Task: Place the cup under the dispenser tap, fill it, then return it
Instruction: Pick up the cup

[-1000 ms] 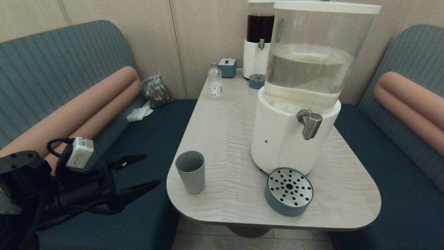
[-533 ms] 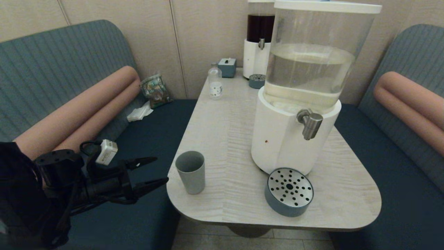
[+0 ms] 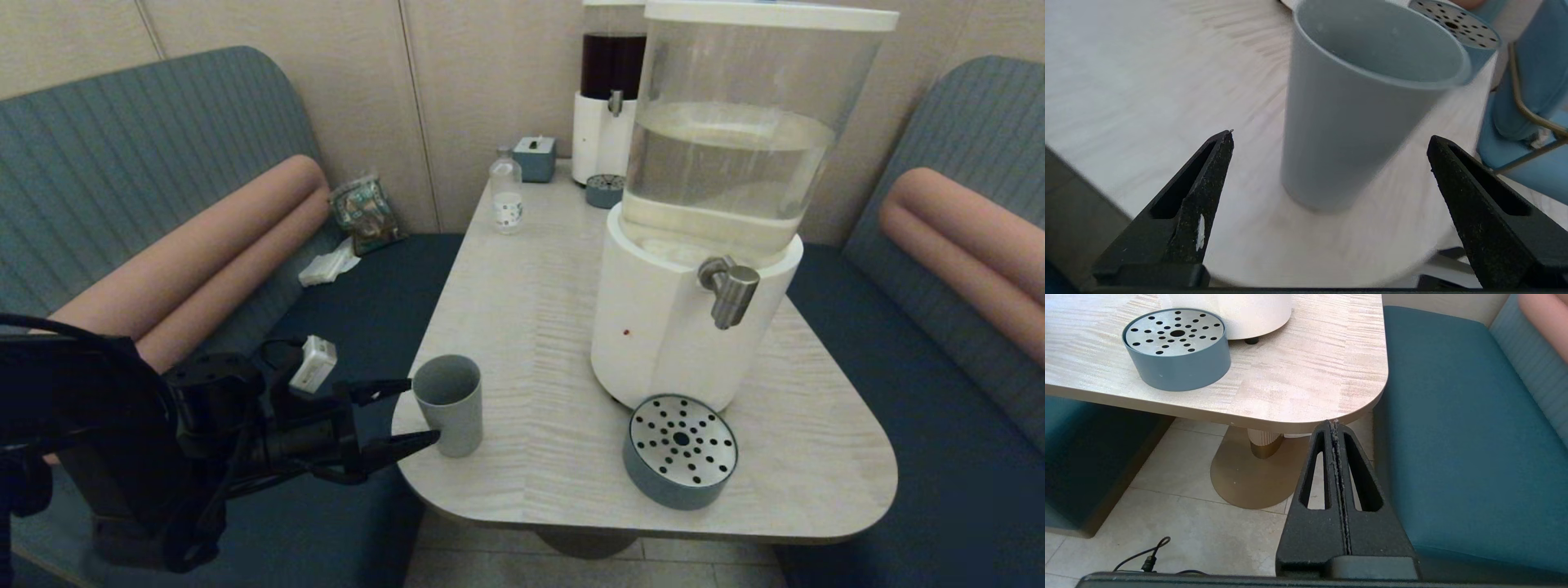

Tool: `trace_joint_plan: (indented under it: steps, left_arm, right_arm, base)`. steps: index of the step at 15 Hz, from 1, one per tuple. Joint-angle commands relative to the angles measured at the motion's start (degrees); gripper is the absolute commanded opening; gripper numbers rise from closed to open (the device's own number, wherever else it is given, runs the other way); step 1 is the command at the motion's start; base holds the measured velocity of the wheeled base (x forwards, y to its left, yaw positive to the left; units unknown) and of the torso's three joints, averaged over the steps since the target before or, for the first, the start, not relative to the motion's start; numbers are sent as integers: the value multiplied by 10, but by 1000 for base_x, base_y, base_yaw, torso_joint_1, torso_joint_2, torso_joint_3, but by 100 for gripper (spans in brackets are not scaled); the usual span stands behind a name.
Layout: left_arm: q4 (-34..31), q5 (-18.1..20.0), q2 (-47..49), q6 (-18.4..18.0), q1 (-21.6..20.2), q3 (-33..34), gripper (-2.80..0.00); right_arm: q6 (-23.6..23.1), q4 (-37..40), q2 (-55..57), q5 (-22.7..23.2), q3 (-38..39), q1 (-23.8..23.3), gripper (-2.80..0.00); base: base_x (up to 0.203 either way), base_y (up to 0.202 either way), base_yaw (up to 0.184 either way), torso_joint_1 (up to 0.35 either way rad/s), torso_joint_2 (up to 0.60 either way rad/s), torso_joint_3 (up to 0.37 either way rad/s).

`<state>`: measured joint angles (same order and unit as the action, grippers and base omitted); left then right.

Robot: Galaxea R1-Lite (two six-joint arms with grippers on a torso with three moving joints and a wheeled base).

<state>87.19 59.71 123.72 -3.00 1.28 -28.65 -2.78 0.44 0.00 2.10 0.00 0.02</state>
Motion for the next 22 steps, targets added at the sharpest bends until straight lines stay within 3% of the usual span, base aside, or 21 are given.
trace_joint_plan:
  steps: [1, 6, 9, 10, 13, 19, 22]
  left_arm:
    - [5, -2, 11, 1, 12, -14, 0]
    - [5, -53, 33, 15, 70, -53, 0]
    - [5, -70, 40, 22, 81, -70, 0]
    - [5, -76, 40, 25, 81, -79, -280]
    - [5, -93, 37, 42, 82, -89, -280]
    - [5, -123, 12, 51, 99, -37, -280]
    - [5, -177, -52, 58, 167, -28, -280]
  right_arm:
    - [0, 0, 0, 0, 0, 0, -280]
    - [0, 0, 0, 0, 0, 0, -280]
    - [0, 0, 0, 0, 0, 1, -280]
    - [0, 0, 0, 0, 0, 0, -280]
    - [0, 0, 0, 0, 0, 0, -280]
    - [0, 0, 0, 0, 0, 0, -280]
    - [0, 0, 0, 0, 0, 0, -280]
  base:
    - [0, 0, 0, 0, 0, 0]
    - [0, 0, 0, 0, 0, 0]
    - [0, 0, 0, 0, 0, 0]
    - [0, 0, 0, 0, 0, 0]
    - [0, 0, 0, 0, 0, 0]
    - [0, 0, 0, 0, 0, 0]
    - [0, 0, 0, 0, 0, 0]
